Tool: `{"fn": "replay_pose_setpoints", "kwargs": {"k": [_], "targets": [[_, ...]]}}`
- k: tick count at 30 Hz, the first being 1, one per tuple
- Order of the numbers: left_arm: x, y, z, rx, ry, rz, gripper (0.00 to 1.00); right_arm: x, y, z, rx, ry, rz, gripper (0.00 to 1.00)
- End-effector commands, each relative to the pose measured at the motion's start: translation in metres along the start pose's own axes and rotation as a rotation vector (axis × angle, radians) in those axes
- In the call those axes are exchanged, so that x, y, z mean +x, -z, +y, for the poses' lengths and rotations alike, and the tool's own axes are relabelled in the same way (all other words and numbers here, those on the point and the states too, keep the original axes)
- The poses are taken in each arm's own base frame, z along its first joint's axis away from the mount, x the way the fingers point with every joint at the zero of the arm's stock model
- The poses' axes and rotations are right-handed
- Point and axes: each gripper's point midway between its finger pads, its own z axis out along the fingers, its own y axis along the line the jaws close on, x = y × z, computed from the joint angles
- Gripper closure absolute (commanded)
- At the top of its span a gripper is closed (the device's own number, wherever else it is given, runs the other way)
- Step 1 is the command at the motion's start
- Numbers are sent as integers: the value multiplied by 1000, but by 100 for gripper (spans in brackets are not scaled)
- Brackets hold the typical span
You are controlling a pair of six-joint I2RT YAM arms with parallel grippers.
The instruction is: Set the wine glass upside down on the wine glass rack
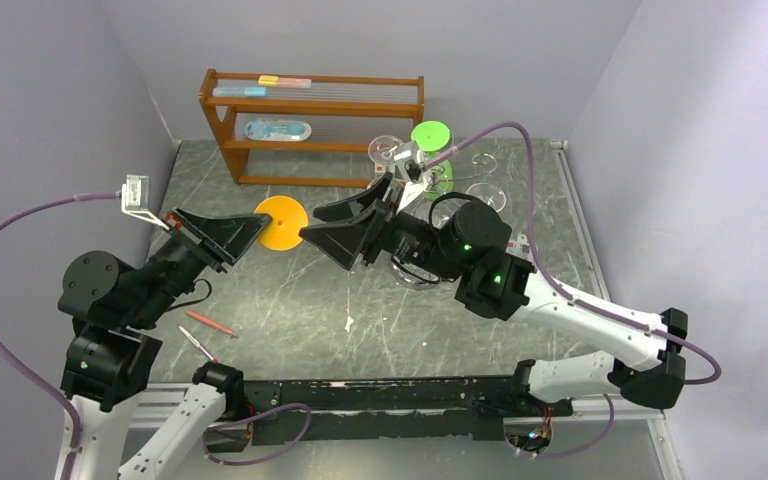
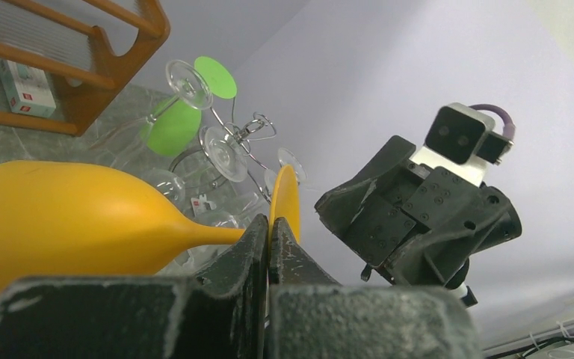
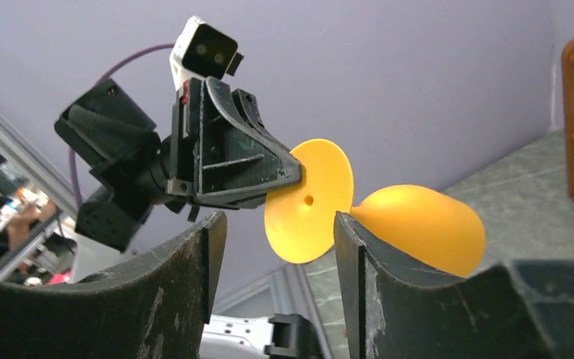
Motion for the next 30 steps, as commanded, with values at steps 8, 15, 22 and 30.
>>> {"fn": "replay_pose_setpoints", "kwargs": {"k": [8,15,22,30], "targets": [[-7,11,-20,77,-16,-38,95,10,-19,-6,94,-243,58,40],[-7,11,-23,96,-5,-38,95,16,-29,0,66,-292,82,64],[-7,15,-24,101,-7,-51,86,2,-32,9,19,-325,27,100],[-28,28,-18,54,-145,-188,23,-30,-35,5,41,-249,-69,100]]}}
